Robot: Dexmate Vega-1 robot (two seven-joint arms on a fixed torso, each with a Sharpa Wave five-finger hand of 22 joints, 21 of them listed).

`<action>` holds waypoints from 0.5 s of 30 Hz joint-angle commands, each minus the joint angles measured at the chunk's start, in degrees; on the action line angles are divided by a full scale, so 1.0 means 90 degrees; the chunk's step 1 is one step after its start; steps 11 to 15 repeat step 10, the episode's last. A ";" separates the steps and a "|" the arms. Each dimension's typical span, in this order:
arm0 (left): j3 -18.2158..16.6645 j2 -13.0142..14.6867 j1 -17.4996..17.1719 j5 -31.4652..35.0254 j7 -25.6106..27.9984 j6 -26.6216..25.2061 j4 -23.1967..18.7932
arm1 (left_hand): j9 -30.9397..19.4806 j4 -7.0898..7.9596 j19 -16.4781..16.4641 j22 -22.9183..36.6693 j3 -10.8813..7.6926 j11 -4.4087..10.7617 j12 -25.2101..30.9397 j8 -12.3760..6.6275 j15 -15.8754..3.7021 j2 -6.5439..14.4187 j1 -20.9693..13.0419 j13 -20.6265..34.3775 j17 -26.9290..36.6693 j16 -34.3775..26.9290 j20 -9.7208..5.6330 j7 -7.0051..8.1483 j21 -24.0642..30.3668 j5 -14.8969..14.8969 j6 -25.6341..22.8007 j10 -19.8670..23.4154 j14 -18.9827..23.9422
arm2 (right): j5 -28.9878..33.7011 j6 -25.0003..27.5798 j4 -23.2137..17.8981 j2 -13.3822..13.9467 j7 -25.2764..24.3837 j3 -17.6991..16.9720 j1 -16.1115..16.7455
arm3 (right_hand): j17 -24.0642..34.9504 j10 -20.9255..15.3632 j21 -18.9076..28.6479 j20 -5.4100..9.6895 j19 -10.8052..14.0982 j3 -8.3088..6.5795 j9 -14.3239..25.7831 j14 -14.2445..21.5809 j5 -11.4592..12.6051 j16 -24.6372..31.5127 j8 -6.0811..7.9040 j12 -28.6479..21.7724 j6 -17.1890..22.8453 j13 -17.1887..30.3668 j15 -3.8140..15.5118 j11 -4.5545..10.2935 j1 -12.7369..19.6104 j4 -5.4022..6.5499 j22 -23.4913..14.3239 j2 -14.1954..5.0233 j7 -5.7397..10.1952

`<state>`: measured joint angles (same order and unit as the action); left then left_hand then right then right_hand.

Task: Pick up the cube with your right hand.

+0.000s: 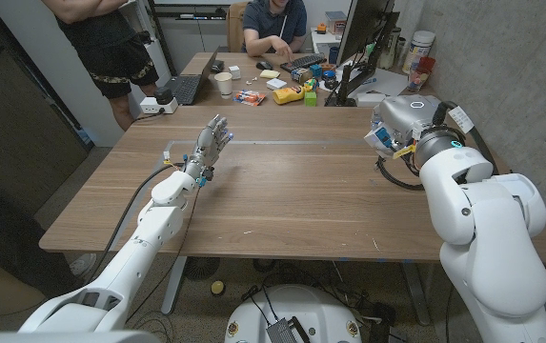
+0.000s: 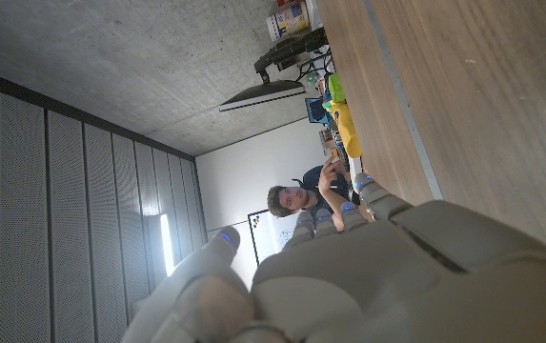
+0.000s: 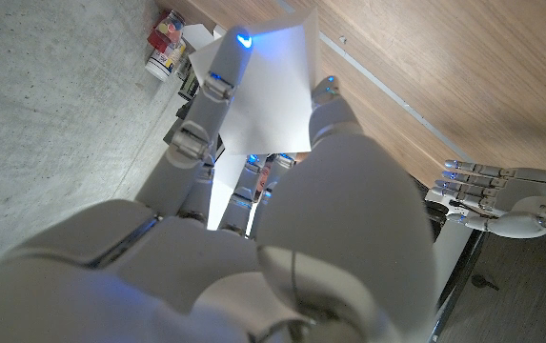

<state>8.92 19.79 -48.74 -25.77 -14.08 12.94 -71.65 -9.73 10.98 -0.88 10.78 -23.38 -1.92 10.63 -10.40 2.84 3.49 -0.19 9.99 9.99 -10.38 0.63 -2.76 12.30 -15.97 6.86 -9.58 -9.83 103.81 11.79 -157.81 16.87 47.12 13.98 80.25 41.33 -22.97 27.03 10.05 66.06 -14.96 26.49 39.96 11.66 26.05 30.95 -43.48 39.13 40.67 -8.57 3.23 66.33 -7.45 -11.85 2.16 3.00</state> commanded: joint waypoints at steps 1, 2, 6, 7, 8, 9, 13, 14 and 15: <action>0.0010 0.0001 0.0010 -0.0011 0.0007 0.0011 0.0029 | -0.0037 -0.0001 -0.0002 0.0016 0.0012 -0.0022 0.0029 -0.0005 0.0017 0.0722 0.0014 0.0019 0.0030 -0.0033 0.0062 -0.0016 0.0016 -0.0050 -0.0018 -0.0061 -0.0143 | -0.0089 -0.0044 0.0048 -0.0003 0.0042 -0.0015 -0.0056 | 0.0245 -0.0224 0.0049 0.0255 -0.0237 -0.0126 0.0038 0.1441 0.0047 -0.0016 0.0049 -0.0066 0.0048 0.0014 0.2356 -0.0174 0.1289 0.0077 -0.0020 -0.1345 -0.0024; 0.0008 -0.0001 0.0012 -0.0014 0.0005 0.0018 0.0036 | -0.0037 -0.0001 0.0000 0.0016 0.0013 -0.0018 0.0029 -0.0005 0.0015 0.0722 0.0014 0.0019 0.0030 -0.0032 0.0061 -0.0015 0.0015 -0.0050 -0.0018 -0.0061 -0.0145 | -0.0088 -0.0043 0.0052 -0.0003 0.0044 -0.0012 -0.0062 | 0.0247 -0.0227 0.0053 0.0255 -0.0237 -0.0128 0.0037 0.1446 0.0048 -0.0020 0.0049 -0.0066 0.0051 0.0011 0.2357 -0.0172 0.1288 0.0077 -0.0020 -0.1345 -0.0027; 0.0004 -0.0009 0.0029 -0.0011 0.0005 0.0040 0.0067 | -0.0037 -0.0001 0.0001 0.0016 0.0015 -0.0025 0.0030 -0.0004 0.0011 0.0723 0.0013 0.0019 0.0030 -0.0032 0.0063 -0.0015 0.0015 -0.0051 -0.0016 -0.0060 -0.0146 | -0.0137 -0.0050 0.0075 0.0006 0.0061 -0.0015 -0.0096 | 0.0254 -0.0239 0.0065 0.0256 -0.0237 -0.0134 0.0034 0.1464 0.0050 -0.0032 0.0049 -0.0071 0.0057 0.0003 0.2360 -0.0169 0.1287 0.0079 -0.0017 -0.1343 -0.0028; 0.0001 -0.0014 0.0033 -0.0016 0.0001 0.0044 0.0075 | -0.0037 -0.0001 0.0001 0.0016 0.0015 -0.0022 0.0030 -0.0005 0.0009 0.0723 0.0013 0.0019 0.0030 -0.0032 0.0065 -0.0020 0.0014 -0.0051 -0.0016 -0.0058 -0.0144 | -0.0131 -0.0049 0.0083 0.0009 0.0063 -0.0011 -0.0103 | 0.0254 -0.0242 0.0067 0.0257 -0.0237 -0.0135 0.0035 0.1465 0.0051 -0.0034 0.0047 -0.0071 0.0052 0.0001 0.2360 -0.0172 0.1287 0.0078 -0.0017 -0.1343 -0.0032; 0.0003 -0.0014 0.0040 -0.0008 0.0003 0.0051 0.0085 | -0.0037 -0.0001 -0.0001 0.0016 0.0016 -0.0025 0.0030 -0.0005 0.0009 0.0723 0.0013 0.0019 0.0030 -0.0032 0.0065 -0.0021 0.0015 -0.0052 -0.0017 -0.0059 -0.0144 | -0.0108 -0.0040 0.0092 0.0003 0.0066 0.0002 -0.0111 | 0.0256 -0.0238 0.0071 0.0257 -0.0237 -0.0137 0.0037 0.1469 0.0051 -0.0038 0.0049 -0.0073 0.0054 0.0003 0.2359 -0.0170 0.1287 0.0079 -0.0017 -0.1343 -0.0026; 0.0003 -0.0016 0.0046 -0.0007 0.0001 0.0052 0.0093 | -0.0037 -0.0001 0.0001 0.0016 0.0016 -0.0021 0.0030 -0.0004 0.0009 0.0723 0.0013 0.0019 0.0030 -0.0032 0.0066 -0.0019 0.0014 -0.0052 -0.0016 -0.0059 -0.0145 | -0.0126 -0.0042 0.0097 0.0006 0.0075 -0.0002 -0.0120 | 0.0258 -0.0240 0.0074 0.0258 -0.0237 -0.0138 0.0035 0.1474 0.0052 -0.0041 0.0049 -0.0074 0.0058 0.0003 0.2359 -0.0178 0.1286 0.0080 -0.0016 -0.1343 -0.0027; 0.0001 -0.0020 0.0052 -0.0011 -0.0003 0.0053 0.0103 | -0.0037 -0.0001 0.0002 0.0015 0.0017 -0.0020 0.0030 -0.0005 0.0013 0.0724 0.0013 0.0019 0.0030 -0.0031 0.0065 -0.0023 0.0014 -0.0053 -0.0017 -0.0060 -0.0146 | -0.0125 -0.0043 0.0103 0.0007 0.0091 0.0002 -0.0132 | 0.0261 -0.0240 0.0079 0.0258 -0.0237 -0.0141 0.0032 0.1481 0.0053 -0.0047 0.0046 -0.0078 0.0056 0.0006 0.2359 -0.0176 0.1285 0.0081 -0.0015 -0.1343 -0.0027; 0.0001 -0.0020 0.0052 -0.0011 -0.0003 0.0053 0.0103 | -0.0037 -0.0001 0.0002 0.0015 0.0017 -0.0020 0.0030 -0.0005 0.0013 0.0724 0.0013 0.0019 0.0030 -0.0031 0.0065 -0.0023 0.0014 -0.0053 -0.0017 -0.0060 -0.0146 | -0.0125 -0.0043 0.0103 0.0007 0.0091 0.0002 -0.0132 | 0.0261 -0.0240 0.0079 0.0258 -0.0237 -0.0141 0.0032 0.1481 0.0053 -0.0047 0.0046 -0.0078 0.0056 0.0006 0.2359 -0.0176 0.1285 0.0081 -0.0015 -0.1343 -0.0027; 0.0001 -0.0020 0.0052 -0.0011 -0.0003 0.0053 0.0103 | -0.0037 -0.0001 0.0002 0.0015 0.0017 -0.0020 0.0030 -0.0005 0.0013 0.0724 0.0013 0.0019 0.0030 -0.0031 0.0065 -0.0023 0.0014 -0.0053 -0.0017 -0.0060 -0.0146 | -0.0125 -0.0043 0.0103 0.0007 0.0091 0.0002 -0.0132 | 0.0261 -0.0240 0.0079 0.0258 -0.0237 -0.0141 0.0032 0.1481 0.0053 -0.0047 0.0046 -0.0078 0.0056 0.0006 0.2359 -0.0176 0.1285 0.0081 -0.0015 -0.1343 -0.0027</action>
